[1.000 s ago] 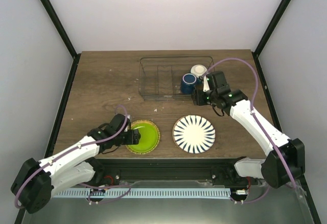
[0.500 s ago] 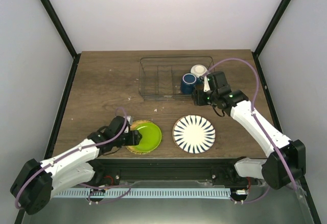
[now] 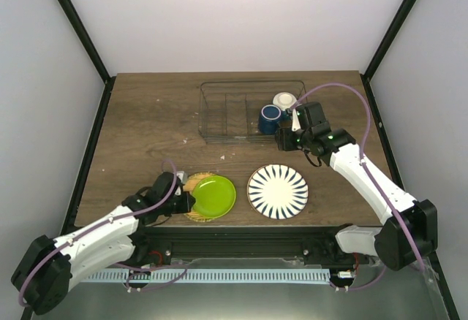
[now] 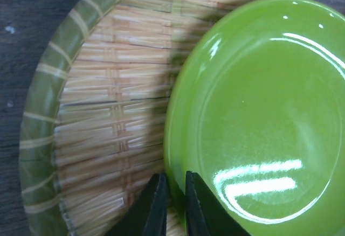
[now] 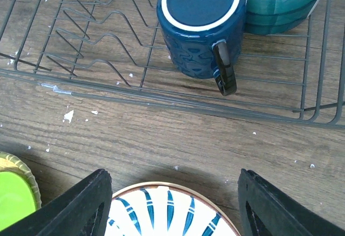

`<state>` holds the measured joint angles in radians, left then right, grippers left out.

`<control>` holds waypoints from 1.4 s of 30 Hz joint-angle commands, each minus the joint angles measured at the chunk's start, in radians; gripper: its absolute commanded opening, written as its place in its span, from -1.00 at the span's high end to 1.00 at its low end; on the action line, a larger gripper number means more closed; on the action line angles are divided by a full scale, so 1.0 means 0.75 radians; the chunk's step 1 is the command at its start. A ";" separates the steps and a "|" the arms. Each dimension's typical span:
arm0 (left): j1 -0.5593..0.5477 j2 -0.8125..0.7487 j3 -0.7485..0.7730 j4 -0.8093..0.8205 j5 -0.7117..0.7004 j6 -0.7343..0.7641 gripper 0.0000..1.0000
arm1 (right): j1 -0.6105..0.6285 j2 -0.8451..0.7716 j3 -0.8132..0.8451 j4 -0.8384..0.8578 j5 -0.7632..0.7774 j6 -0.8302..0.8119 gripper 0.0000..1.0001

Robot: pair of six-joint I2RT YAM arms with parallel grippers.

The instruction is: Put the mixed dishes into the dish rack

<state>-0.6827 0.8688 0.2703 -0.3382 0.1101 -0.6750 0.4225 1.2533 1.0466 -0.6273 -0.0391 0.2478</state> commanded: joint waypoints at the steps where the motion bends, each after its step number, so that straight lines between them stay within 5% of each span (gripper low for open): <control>1: -0.002 -0.042 -0.042 -0.010 0.017 -0.032 0.82 | 0.007 -0.029 0.002 -0.018 0.028 -0.003 -0.31; 13: -0.002 -0.067 -0.005 -0.030 0.016 -0.027 1.00 | 0.007 -0.032 -0.030 0.011 -0.016 -0.009 -0.32; 20: -0.003 -0.121 0.099 -0.079 0.003 -0.009 1.00 | 0.008 -0.107 -0.127 0.146 -0.368 0.000 -0.35; 42: -0.002 -0.158 0.258 -0.026 0.007 -0.005 1.00 | 0.020 -0.160 -0.634 0.610 -0.940 0.128 -0.38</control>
<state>-0.6827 0.7757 0.4038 -0.3973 0.0982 -0.6762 0.4263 1.1313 0.6010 -0.3119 -0.6476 0.3050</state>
